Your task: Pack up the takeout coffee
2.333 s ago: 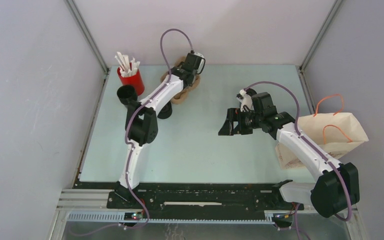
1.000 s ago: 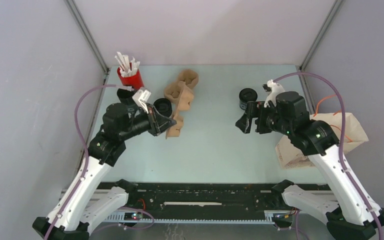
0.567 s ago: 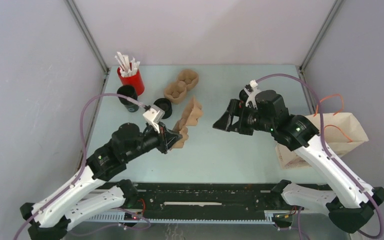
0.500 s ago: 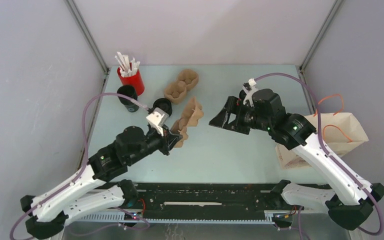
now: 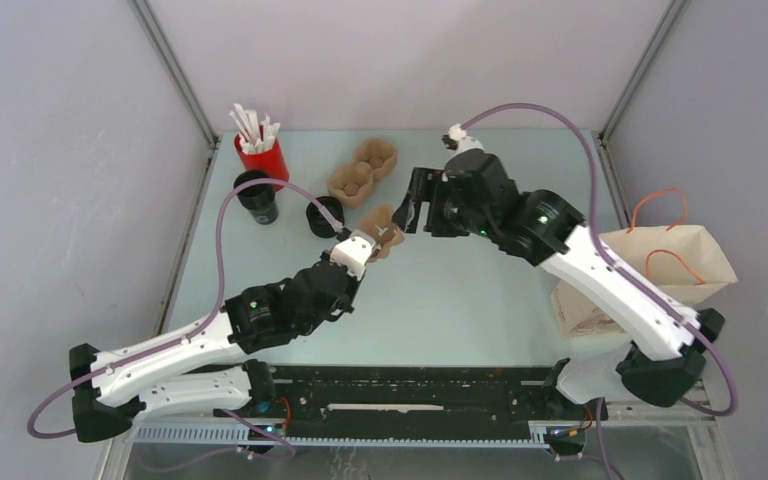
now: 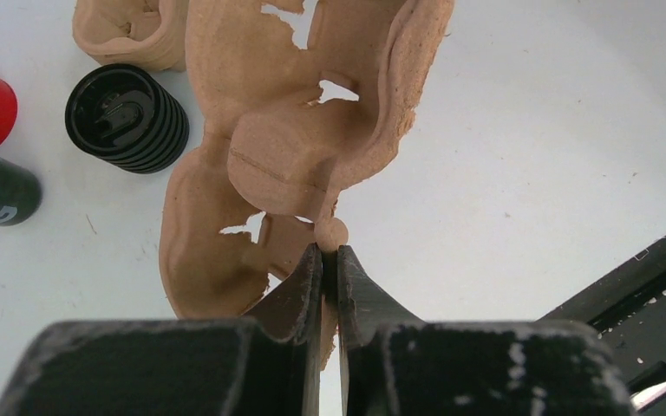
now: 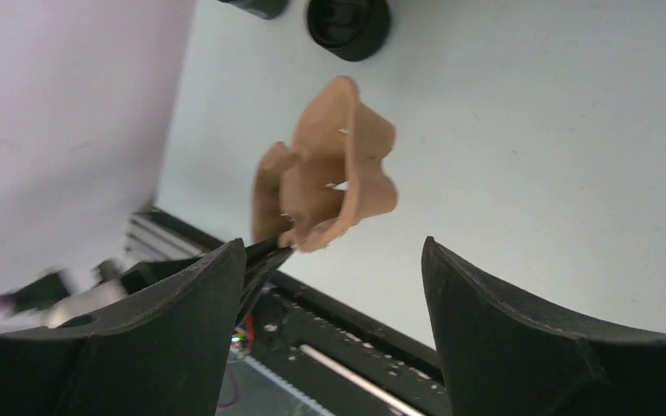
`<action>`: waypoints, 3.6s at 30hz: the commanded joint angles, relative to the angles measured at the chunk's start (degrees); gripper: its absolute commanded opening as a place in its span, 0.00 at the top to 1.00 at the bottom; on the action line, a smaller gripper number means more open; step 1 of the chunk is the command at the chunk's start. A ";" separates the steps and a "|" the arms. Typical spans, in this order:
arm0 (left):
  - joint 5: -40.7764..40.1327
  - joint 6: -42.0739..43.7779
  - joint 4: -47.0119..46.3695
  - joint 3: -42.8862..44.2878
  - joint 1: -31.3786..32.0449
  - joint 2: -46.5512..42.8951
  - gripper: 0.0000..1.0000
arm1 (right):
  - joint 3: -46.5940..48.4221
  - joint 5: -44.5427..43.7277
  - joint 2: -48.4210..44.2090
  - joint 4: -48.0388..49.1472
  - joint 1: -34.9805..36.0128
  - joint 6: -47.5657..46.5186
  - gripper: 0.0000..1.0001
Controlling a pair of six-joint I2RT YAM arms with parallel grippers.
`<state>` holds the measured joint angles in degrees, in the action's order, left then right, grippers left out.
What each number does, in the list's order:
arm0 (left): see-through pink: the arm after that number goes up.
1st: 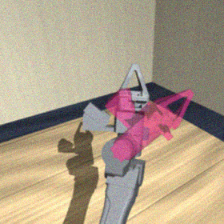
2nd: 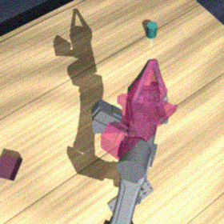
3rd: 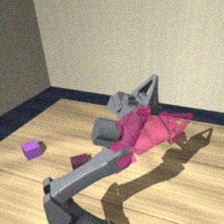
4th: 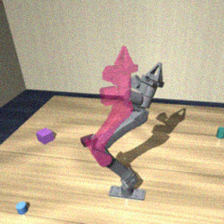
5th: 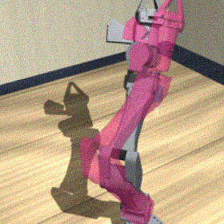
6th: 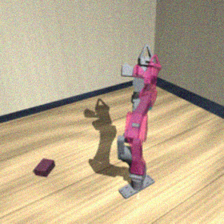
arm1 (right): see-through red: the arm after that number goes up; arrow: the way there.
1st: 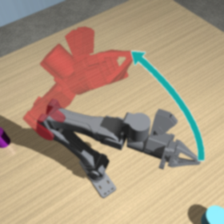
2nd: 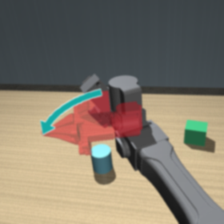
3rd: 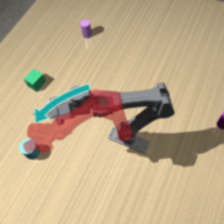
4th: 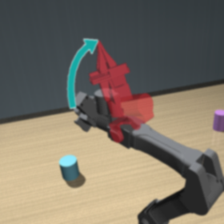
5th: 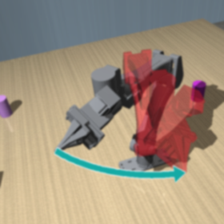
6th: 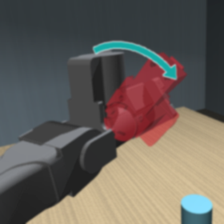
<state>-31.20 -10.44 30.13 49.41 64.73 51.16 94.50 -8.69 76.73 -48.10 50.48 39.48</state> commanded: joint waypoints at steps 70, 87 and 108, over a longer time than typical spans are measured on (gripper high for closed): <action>10.23 -58.21 8.28 8.19 -19.66 -0.42 0.44 | -5.05 -37.18 6.80 18.78 23.28 -27.34 1.00; -2.79 -45.34 8.10 3.13 -19.66 -4.86 0.63 | 5.08 -40.14 3.70 -4.04 24.51 -26.17 0.33; -11.17 -29.25 11.09 3.90 -19.76 -17.78 0.62 | -11.92 -16.03 -21.78 -16.18 -62.77 -8.84 0.25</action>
<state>-40.38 -43.09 41.32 51.92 45.17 34.24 84.93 -34.13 50.04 -71.20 0.21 26.13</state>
